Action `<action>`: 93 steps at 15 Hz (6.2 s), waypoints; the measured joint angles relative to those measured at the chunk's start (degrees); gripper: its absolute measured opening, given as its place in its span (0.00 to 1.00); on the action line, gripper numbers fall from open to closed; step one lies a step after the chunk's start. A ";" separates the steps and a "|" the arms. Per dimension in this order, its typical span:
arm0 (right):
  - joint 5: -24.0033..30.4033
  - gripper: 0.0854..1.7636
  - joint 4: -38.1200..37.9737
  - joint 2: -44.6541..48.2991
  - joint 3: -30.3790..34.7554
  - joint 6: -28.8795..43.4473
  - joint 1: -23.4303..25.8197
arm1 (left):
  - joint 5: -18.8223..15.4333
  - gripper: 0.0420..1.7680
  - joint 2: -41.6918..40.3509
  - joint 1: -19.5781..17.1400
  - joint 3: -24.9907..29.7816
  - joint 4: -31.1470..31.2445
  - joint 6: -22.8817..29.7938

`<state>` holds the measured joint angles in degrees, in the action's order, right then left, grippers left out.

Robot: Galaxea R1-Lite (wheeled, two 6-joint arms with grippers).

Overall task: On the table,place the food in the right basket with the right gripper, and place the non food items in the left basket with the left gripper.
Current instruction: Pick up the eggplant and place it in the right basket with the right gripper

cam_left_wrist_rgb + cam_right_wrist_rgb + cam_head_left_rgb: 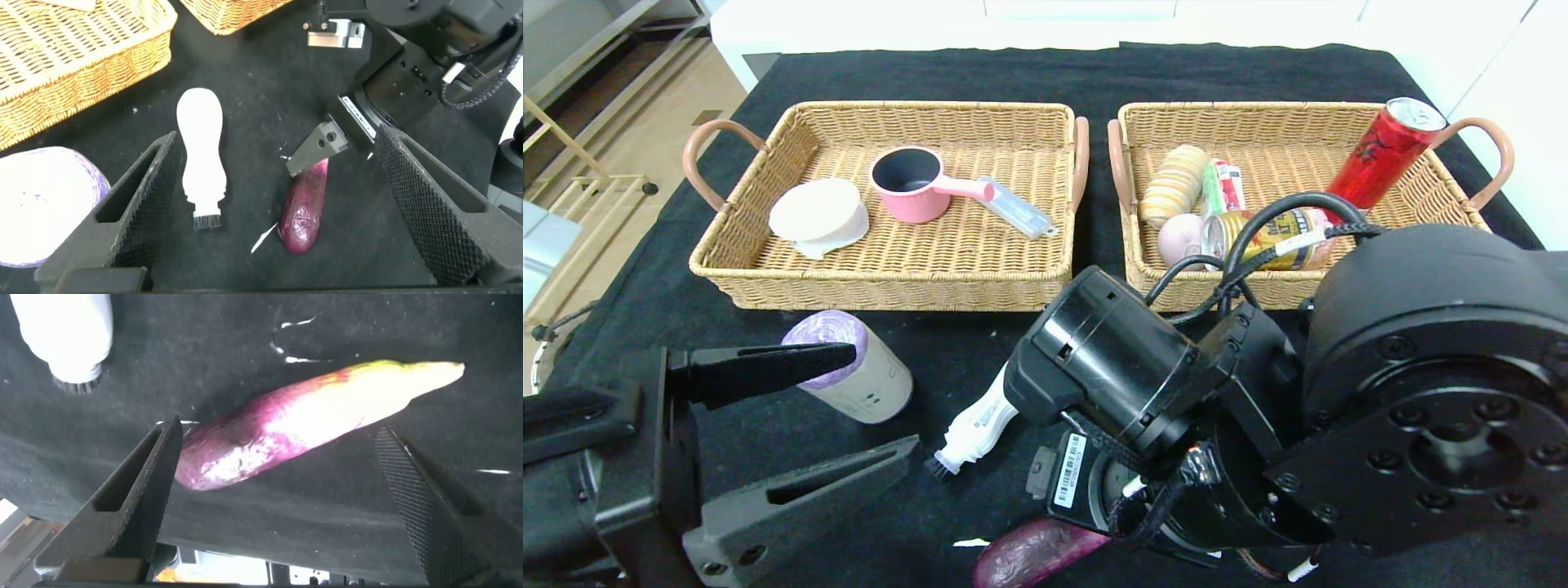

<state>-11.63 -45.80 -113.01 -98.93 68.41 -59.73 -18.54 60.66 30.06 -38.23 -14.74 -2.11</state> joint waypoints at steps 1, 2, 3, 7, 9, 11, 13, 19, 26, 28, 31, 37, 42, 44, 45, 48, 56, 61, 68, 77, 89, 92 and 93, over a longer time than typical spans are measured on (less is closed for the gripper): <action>0.00 0.97 0.02 -0.17 0.00 0.02 0.00 | 0.00 0.97 0.00 -0.02 0.00 0.00 -0.06; 0.02 0.97 -0.04 -0.39 0.00 0.02 0.00 | 0.00 0.97 0.00 -0.07 0.00 -0.04 -0.09; 0.02 0.97 -0.06 -0.55 0.02 0.02 0.00 | 0.00 0.97 0.00 -0.11 0.00 -0.11 -0.06; 0.02 0.97 -0.34 -1.30 0.06 0.11 0.00 | 0.00 0.97 -0.02 -0.41 -0.07 -0.94 -0.09; 0.02 0.97 -0.32 -1.73 0.06 0.13 0.00 | 0.02 0.97 -0.02 -0.49 0.15 -1.60 -0.01; 0.06 0.97 -0.32 -1.96 0.00 0.11 0.00 | 0.00 0.97 -0.02 -0.51 0.23 -1.57 -0.01; 0.63 0.97 -0.34 -2.10 -0.05 0.13 0.00 | 0.00 0.97 -0.02 -0.55 0.26 -1.57 0.00; 0.72 0.65 -0.50 -2.18 -0.05 0.57 0.00 | 0.00 0.97 -0.02 -0.52 0.28 -1.57 0.00; 0.72 0.35 -0.72 -2.18 -0.05 0.61 -0.02 | 0.02 0.97 -0.07 -0.52 0.44 -1.60 -0.01; 0.74 0.35 -0.74 -2.18 0.02 0.63 -0.02 | 0.02 0.97 -0.07 -0.52 0.44 -1.60 -0.01; 0.69 0.35 -0.69 -2.18 0.06 0.60 -0.02 | 0.02 0.97 -0.07 -0.51 0.45 -1.60 0.00; 0.17 0.34 -1.58 -1.71 0.04 0.22 -0.16 | -0.04 0.97 -0.20 -0.44 0.48 -1.60 -0.17; 0.04 0.33 -3.78 2.43 -1.02 -1.94 -0.38 | 0.00 0.97 -0.13 -0.40 0.61 -1.57 -0.43; -0.05 0.33 -5.24 4.68 -1.07 -3.08 0.00 | -0.04 0.97 0.02 -0.38 0.85 -1.55 -0.50; -0.09 0.33 -6.13 5.99 -1.05 -3.84 0.28 | -0.04 0.97 0.17 -0.38 0.94 -1.57 -0.50; -0.09 0.32 -7.06 9.64 -0.55 -5.74 1.94 | 0.00 0.97 0.41 -0.38 1.08 -1.66 -0.52; -1.43 0.32 -7.73 19.41 -1.38 -17.46 9.79 | -0.04 0.97 0.61 -0.40 1.13 -1.60 -0.52; -1.46 0.32 -7.34 21.25 -4.60 -20.74 15.36 | -0.06 0.97 0.61 -0.35 1.22 -1.60 -0.69; -1.40 0.31 -1.46 19.52 -13.34 -26.69 24.43 | -0.17 0.97 0.98 -0.20 1.30 -1.57 -0.69; -1.40 0.31 16.53 13.09 -13.92 -38.53 26.92 | -0.15 0.97 1.07 -0.18 1.30 -1.63 -0.78; -0.88 0.31 25.80 7.35 -14.01 -43.95 30.24 | -0.28 0.97 2.84 -0.18 1.74 -1.71 -1.05; -0.96 0.31 25.75 7.14 -14.01 -43.93 30.35 | -0.26 0.97 2.77 -0.22 1.74 -1.72 -1.13; -1.01 0.31 25.65 7.14 -14.01 -43.89 30.46 | -0.26 0.97 2.76 -0.22 1.74 -1.71 -1.13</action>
<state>-12.64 -20.15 -105.86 -112.93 24.53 -29.27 -18.80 63.42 29.84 -36.49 -16.45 -3.24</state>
